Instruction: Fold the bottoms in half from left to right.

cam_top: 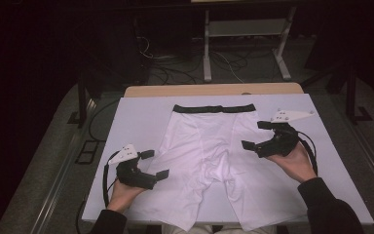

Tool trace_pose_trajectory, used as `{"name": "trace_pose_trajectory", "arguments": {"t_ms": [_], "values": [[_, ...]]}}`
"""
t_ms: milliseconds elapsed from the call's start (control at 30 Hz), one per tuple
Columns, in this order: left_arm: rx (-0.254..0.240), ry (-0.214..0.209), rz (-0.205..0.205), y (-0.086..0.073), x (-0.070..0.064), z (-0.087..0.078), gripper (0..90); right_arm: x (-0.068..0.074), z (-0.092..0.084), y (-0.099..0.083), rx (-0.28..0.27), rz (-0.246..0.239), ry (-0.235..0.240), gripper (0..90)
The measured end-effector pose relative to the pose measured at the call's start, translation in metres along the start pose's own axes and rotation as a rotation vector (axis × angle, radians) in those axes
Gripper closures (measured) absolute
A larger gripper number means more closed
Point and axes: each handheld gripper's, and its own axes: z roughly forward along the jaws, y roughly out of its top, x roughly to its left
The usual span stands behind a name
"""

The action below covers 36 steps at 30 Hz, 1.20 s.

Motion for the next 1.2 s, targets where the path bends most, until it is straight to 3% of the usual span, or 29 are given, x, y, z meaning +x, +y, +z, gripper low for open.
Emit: {"name": "trace_pose_trajectory", "arguments": {"t_ms": [700, 1200], "values": [[-0.006, 0.0, -0.001, 0.0, 0.0, 0.0, 0.0, -0.001, 0.023, 0.028, 0.011, -0.019, 0.011, 0.0], [-0.011, -0.002, -0.003, 0.0, 0.0, -0.001, 0.0, -0.004, 0.049, 0.046, 0.012, -0.029, 0.022, 0.0]]}}
